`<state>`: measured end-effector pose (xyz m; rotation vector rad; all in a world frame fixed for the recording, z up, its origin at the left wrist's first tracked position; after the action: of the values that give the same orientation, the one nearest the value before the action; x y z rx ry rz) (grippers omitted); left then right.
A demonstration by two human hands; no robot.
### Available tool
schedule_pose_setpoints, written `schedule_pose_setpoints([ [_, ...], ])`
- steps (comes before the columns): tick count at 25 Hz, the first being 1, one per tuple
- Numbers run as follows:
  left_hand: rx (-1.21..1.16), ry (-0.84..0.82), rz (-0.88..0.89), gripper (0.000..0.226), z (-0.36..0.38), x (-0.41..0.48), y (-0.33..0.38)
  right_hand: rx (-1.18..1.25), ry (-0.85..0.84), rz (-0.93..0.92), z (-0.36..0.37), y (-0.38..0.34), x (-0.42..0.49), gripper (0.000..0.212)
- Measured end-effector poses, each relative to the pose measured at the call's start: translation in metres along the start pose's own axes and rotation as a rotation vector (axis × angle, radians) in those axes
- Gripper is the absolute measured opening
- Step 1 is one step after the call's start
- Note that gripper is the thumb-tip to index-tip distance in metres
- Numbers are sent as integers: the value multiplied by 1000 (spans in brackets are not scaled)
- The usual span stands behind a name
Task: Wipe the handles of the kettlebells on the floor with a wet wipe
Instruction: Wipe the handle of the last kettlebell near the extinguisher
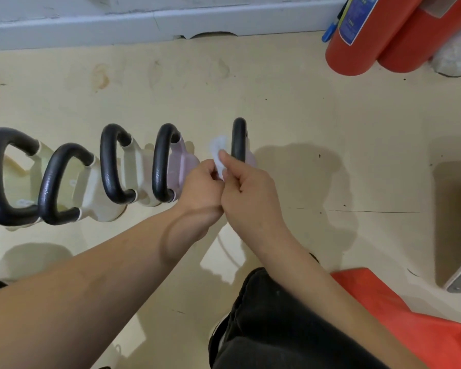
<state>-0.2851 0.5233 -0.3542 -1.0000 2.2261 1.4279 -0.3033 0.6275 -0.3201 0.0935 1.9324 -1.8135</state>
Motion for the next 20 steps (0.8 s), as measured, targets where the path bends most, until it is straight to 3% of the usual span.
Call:
schedule_pose_setpoints([
  [2, -3, 20, 1, 8, -8, 3, -3, 22, 67, -89, -3, -4, 4, 43],
  [6, 11, 77, -22, 25, -21, 5, -5, 131, 389, -143, -45, -16, 27, 39],
  [10, -11, 50, 26, 26, -16, 5, 4, -135, 196, -99, -22, -6, 44, 50],
  [15, -1, -18, 53, 21, -13, 10, -3, -157, 57, -163, 4, 18, 18, 52],
  [20, -12, -16, -2, 33, -11, 10, -1, -385, -63, -90, 3, 5, 72, 54],
])
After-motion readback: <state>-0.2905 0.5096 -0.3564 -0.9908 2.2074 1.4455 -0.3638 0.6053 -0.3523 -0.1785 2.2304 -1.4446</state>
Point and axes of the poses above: each hand's wrist, its own x-axis towards the middle knuckle, its own z-axis out of the palm, y = z × x, the point moved 5 cm from there along x, towards the middle knuckle, and after that the axes turned 12 degrees about x, right-handed, at the moved point
